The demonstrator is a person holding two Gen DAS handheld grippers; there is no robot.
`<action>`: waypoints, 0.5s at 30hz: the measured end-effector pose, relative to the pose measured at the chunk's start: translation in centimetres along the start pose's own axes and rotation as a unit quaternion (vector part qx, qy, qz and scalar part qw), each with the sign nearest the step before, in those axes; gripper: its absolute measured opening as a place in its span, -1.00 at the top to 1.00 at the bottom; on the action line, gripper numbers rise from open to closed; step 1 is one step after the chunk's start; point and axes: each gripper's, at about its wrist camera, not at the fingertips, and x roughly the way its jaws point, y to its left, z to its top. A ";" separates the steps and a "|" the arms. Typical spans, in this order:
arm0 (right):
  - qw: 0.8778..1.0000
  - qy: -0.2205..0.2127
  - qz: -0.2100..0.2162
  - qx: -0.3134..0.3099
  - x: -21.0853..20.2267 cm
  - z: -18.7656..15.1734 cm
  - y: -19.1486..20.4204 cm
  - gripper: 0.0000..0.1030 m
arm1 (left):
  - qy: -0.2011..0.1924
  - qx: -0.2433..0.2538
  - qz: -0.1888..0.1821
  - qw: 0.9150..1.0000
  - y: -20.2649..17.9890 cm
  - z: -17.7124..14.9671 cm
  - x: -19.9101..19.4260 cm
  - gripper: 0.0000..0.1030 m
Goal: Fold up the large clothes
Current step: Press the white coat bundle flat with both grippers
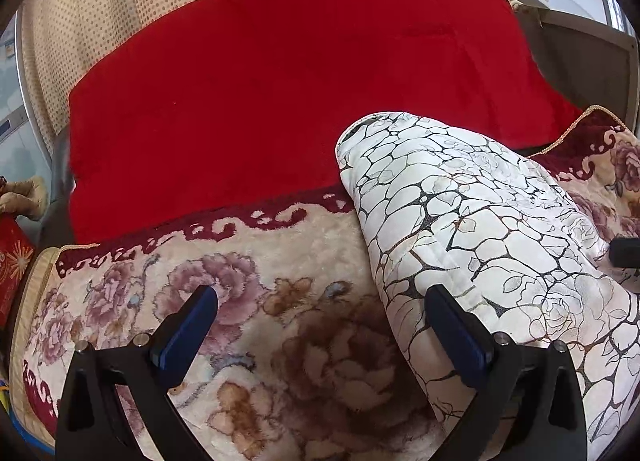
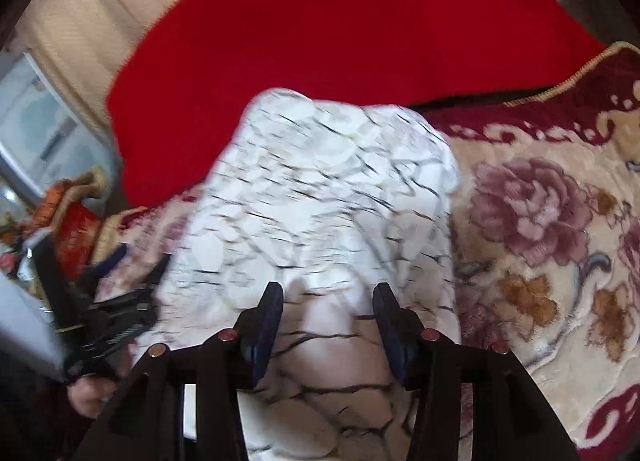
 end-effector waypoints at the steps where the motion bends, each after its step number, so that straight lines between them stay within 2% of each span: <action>1: 1.000 -0.006 0.008 -0.010 -0.3 0.1 0.6 0.02 | 0.000 0.001 0.000 1.000 0.0 0.0 0.0 -1.00; 3: 0.999 -0.009 0.007 -0.035 -0.5 -0.3 1.5 0.00 | -0.002 0.005 0.002 1.000 -0.1 0.1 -0.1 -1.00; 6: 0.998 0.024 -0.027 -0.052 2.0 -0.9 2.0 -0.05 | -0.005 0.009 0.005 1.000 -0.3 0.2 -0.2 -1.00; 8: 0.997 0.027 -0.038 -0.053 2.7 -1.0 2.0 -0.06 | -0.008 0.011 0.009 1.000 -0.4 0.2 -0.2 -1.00; 12: 0.998 -0.005 -0.040 -0.055 0.9 -0.7 2.6 -0.06 | -0.007 0.009 0.008 1.000 -0.2 0.2 -0.3 -1.00; 15: 0.989 -0.044 -0.105 -0.092 0.0 -1.0 4.1 -0.06 | -0.009 0.010 0.011 1.000 -0.2 0.3 -0.5 -1.00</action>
